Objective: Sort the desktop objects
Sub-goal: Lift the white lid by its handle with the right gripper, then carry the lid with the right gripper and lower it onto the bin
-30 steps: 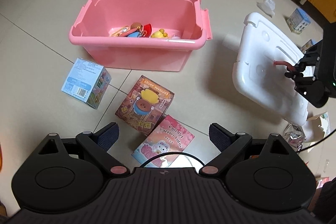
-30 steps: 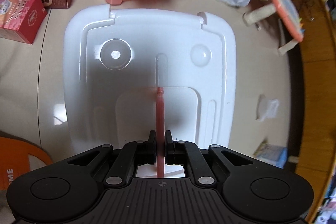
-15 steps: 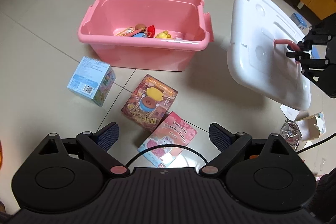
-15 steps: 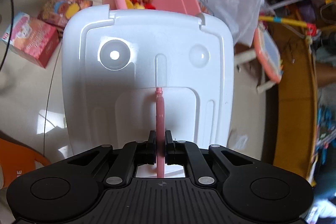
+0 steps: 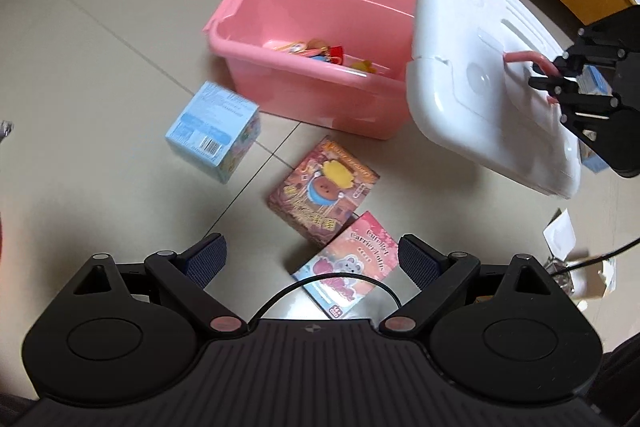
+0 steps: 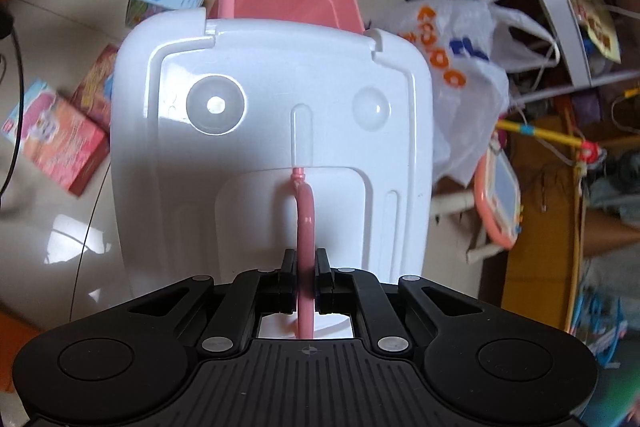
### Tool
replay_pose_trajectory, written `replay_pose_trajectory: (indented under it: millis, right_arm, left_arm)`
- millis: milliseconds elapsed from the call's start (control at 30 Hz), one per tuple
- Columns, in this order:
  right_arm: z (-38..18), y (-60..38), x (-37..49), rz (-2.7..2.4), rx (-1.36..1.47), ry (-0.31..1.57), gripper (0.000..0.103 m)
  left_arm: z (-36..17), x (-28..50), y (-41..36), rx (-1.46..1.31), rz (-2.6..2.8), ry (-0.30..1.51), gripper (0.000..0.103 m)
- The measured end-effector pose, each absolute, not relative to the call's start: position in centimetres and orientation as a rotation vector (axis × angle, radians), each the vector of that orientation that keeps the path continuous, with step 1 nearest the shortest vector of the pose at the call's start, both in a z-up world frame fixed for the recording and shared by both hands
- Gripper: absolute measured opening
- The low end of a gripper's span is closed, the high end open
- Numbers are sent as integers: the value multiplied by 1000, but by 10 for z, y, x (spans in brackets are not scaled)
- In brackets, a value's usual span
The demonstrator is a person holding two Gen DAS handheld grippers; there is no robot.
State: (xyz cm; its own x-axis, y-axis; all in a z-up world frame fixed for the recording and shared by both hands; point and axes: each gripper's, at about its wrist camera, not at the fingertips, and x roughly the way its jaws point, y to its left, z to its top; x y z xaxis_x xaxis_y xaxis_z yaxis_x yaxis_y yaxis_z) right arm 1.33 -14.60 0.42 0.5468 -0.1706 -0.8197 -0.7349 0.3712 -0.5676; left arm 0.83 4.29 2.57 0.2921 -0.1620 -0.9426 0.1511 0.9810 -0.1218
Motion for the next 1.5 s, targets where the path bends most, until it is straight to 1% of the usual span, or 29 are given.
replay_pose_trajectory:
  millis: [367, 500, 767, 1100, 1333, 1500]
  right_arm:
    - [-14, -110, 64, 465, -1234, 936, 6]
    - [-27, -99, 79, 474, -1270, 949, 6]
    - [-40, -62, 111, 507, -1254, 946, 7]
    - [-55, -24, 161, 531, -1221, 977, 8]
    - [-59, -10, 180, 532, -1192, 974, 8]
    - [-62, 1, 177, 560, -1235, 941, 8]
  left_arm:
    - [19, 16, 70, -143, -169, 1281, 95]
    - [19, 20, 73, -131, -175, 1271, 95]
    - [12, 32, 84, -166, -160, 1275, 95]
    - [-2, 45, 124, -260, -16, 1289, 95]
    - [-8, 49, 124, -248, -22, 1308, 95]
    - [-10, 50, 123, -250, -24, 1310, 95]
